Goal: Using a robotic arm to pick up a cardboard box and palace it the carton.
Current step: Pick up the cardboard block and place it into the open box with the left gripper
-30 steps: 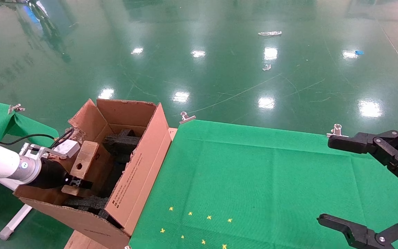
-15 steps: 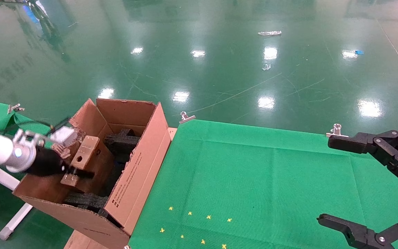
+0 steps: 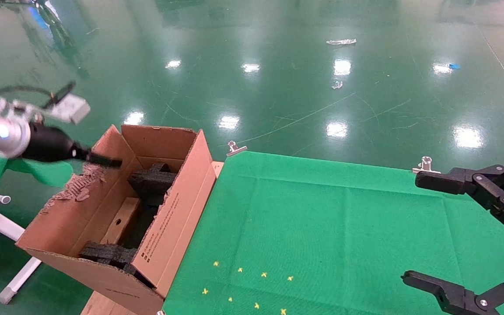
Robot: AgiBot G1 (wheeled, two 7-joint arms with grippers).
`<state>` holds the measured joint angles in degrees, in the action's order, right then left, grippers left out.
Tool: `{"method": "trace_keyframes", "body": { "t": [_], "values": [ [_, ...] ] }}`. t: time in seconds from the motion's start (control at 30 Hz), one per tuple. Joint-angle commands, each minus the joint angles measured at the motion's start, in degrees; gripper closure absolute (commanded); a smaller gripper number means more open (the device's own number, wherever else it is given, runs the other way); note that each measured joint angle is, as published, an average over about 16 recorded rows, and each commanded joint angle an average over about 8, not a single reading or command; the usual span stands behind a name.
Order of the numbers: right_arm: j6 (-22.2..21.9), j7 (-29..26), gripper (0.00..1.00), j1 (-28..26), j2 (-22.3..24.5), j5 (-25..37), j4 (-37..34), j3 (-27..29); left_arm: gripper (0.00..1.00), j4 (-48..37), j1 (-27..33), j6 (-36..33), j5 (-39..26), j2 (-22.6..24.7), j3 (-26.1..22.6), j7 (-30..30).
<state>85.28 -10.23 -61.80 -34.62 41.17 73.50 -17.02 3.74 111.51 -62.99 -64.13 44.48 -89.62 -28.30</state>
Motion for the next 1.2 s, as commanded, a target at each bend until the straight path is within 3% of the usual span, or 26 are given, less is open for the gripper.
{"method": "trace_keyframes", "body": {
  "t": [0.03,0.4,1.2],
  "values": [
    [0.00,0.00,0.00,0.00,0.00,0.00,0.00,0.00,0.00,0.45,2.40,-0.49,0.05,-0.05,0.10,0.90],
    [-0.02,0.03,0.00,0.00,0.01,-0.02,-0.04,-0.06,0.00,5.23,4.26,-2.87,2.49,-1.68,4.11,4.91],
    [-0.02,0.07,0.00,-0.04,0.03,-0.06,-0.07,-0.13,0.00,31.60,-17.87,-10.97,10.56,-4.86,32.48,10.07]
  ]
}}
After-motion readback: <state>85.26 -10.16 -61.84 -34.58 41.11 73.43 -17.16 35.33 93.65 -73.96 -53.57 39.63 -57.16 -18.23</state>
